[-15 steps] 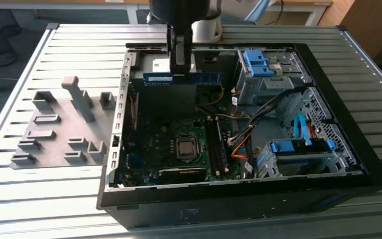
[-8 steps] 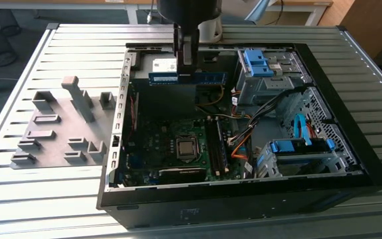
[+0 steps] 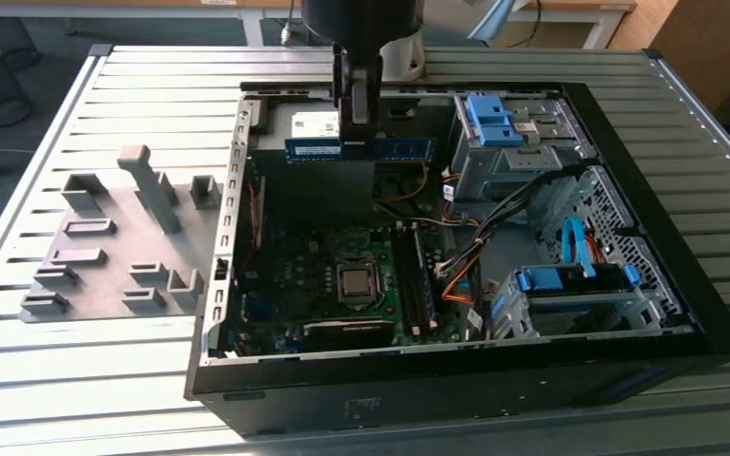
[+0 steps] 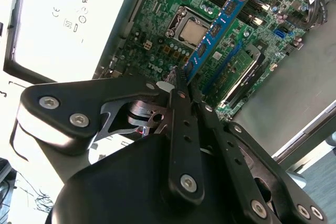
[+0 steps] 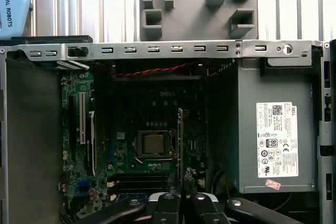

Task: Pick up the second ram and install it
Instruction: 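Pick up the second ram and move it above second insertion slot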

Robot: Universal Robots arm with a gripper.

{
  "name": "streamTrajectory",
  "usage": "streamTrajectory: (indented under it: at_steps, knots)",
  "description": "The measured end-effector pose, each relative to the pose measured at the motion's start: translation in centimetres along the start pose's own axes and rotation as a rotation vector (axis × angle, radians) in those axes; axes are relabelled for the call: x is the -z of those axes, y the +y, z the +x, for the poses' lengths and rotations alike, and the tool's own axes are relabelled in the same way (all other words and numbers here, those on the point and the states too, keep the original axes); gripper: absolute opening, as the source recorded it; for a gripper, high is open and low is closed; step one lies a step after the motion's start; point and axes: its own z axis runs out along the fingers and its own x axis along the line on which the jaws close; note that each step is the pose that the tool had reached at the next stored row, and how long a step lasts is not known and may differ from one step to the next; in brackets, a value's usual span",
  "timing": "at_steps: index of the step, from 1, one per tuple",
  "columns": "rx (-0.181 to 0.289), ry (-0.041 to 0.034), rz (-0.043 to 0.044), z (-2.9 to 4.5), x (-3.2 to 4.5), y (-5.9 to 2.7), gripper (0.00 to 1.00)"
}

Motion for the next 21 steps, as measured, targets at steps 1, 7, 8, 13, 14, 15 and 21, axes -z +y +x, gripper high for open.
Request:
streamTrajectory:
  at_steps: [1,7,8,13,14,15,21]
  knots:
    - [0.000,0.0000,0.0000,0.00,0.00,0.00,0.14]
    - [0.000,0.0000,0.0000,-0.01,0.00,-0.17,0.14]
    - [0.000,0.0000,0.0000,-0.01,0.00,-0.27,0.14]
    - [0.000,0.0000,0.0000,-0.05,0.01,-1.32,0.14]
    - [0.000,0.0000,0.0000,-0.06,0.01,-1.58,0.14]
    - [0.000,0.0000,0.0000,-0.07,0.01,-1.83,0.14]
    - [0.000,0.0000,0.0000,-0.13,0.02,-3.51,0.14]
